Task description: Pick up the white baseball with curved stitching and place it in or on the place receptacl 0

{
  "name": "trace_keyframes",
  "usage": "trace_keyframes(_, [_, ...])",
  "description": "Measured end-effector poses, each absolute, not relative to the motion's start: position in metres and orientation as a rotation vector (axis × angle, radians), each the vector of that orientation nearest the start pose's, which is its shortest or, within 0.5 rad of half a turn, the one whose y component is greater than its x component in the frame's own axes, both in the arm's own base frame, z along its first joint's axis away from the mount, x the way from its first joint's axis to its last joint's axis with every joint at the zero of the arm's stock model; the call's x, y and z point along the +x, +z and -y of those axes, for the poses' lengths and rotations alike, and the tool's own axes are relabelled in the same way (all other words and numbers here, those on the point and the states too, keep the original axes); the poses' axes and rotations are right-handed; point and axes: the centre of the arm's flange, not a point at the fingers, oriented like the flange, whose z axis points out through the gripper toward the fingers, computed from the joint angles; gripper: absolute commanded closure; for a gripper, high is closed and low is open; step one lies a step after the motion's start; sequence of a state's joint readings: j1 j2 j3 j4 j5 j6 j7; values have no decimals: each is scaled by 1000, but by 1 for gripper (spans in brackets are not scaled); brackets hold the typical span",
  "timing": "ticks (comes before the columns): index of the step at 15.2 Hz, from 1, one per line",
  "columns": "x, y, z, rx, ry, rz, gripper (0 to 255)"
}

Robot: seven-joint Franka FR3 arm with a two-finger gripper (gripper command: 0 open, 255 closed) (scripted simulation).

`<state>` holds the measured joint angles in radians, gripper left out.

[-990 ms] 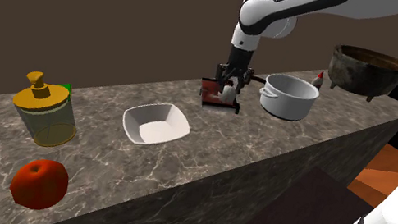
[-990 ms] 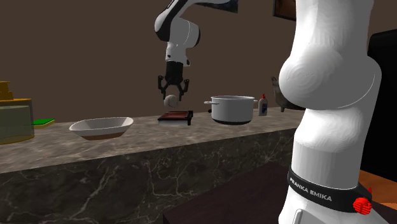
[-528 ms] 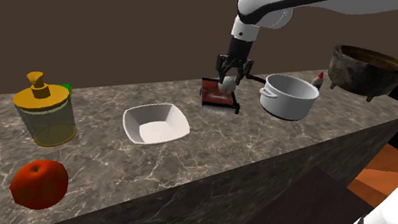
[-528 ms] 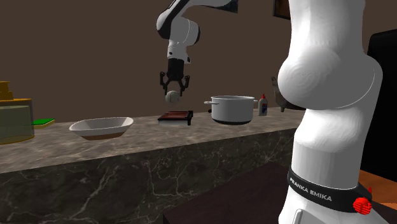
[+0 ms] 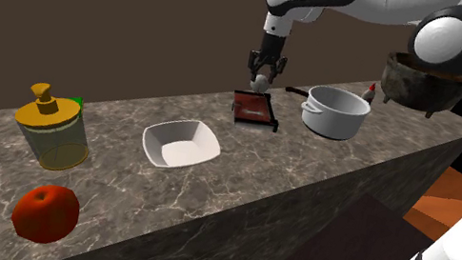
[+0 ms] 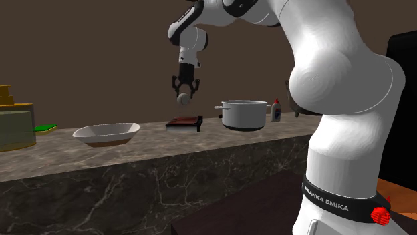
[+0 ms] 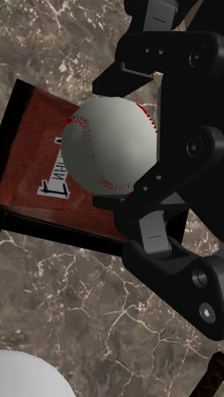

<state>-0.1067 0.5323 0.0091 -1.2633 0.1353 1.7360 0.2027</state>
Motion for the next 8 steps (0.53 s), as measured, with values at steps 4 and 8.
trace_keyframes(4, [740, 442, 84, -2966, 102, -490, 255])
trace_keyframes(8, [744, 425, 85, -2966, 102, -490, 255])
